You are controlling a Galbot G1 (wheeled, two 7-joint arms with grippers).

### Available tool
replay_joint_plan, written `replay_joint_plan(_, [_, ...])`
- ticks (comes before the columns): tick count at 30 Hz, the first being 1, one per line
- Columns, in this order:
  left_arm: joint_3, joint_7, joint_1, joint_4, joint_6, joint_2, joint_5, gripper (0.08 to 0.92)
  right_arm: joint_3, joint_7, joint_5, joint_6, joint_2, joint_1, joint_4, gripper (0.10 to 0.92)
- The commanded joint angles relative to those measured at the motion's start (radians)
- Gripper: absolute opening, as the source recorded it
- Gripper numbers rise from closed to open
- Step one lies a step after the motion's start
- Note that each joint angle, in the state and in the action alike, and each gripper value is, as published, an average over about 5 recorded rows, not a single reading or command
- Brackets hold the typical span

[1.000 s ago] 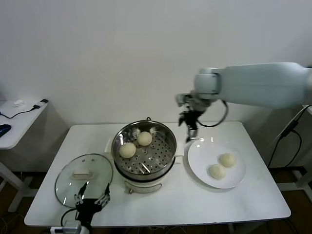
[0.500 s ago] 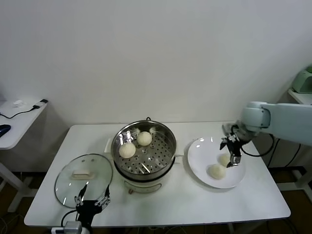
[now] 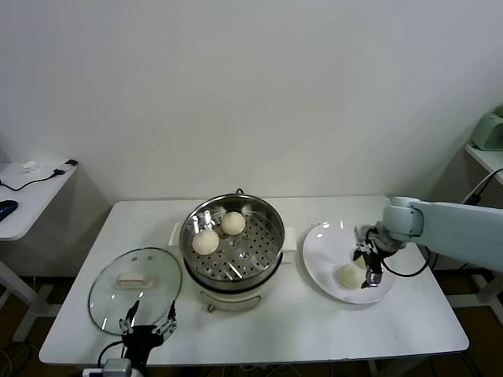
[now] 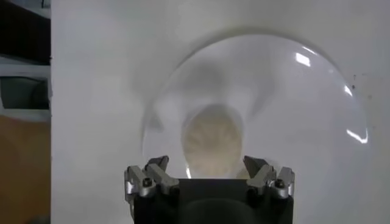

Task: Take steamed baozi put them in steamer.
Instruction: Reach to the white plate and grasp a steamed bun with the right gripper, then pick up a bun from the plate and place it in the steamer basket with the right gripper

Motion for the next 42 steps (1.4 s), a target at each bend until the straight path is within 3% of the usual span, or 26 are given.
replay_joint_plan(1, [0.001, 0.000, -0.001, 0.002, 0.000, 0.000, 0.001, 0.823, 0.080, 0.022, -0.035, -0.007, 0.015, -0.103, -0.052, 0.823])
replay_joint_plan(9, [0.004, 0.002, -0.006, 0.006, 0.001, 0.000, 0.002, 0.823, 0.078, 0.020, -0.041, -0.008, 0.041, -0.109, -0.064, 0.809])
replay_joint_plan(18, [0.004, 0.001, -0.007, 0.009, 0.000, -0.003, 0.003, 0.823, 0.083, 0.015, -0.045, -0.006, 0.042, -0.088, -0.054, 0.672])
replay_joint_plan(25, [0.003, 0.002, -0.001, -0.001, 0.002, -0.003, 0.004, 0.823, -0.077, -0.084, 0.034, 0.050, 0.043, 0.215, 0.028, 0.641])
replay_joint_plan(33, [0.007, 0.004, 0.000, -0.016, 0.010, -0.005, 0.010, 0.823, -0.154, -0.251, 0.115, 0.245, 0.228, 0.620, 0.018, 0.639])
replay_joint_plan(42, [0.005, 0.005, -0.001, -0.017, 0.009, -0.001, 0.010, 0.823, 0.065, -0.250, 0.035, 0.467, 0.466, 0.575, 0.149, 0.645])
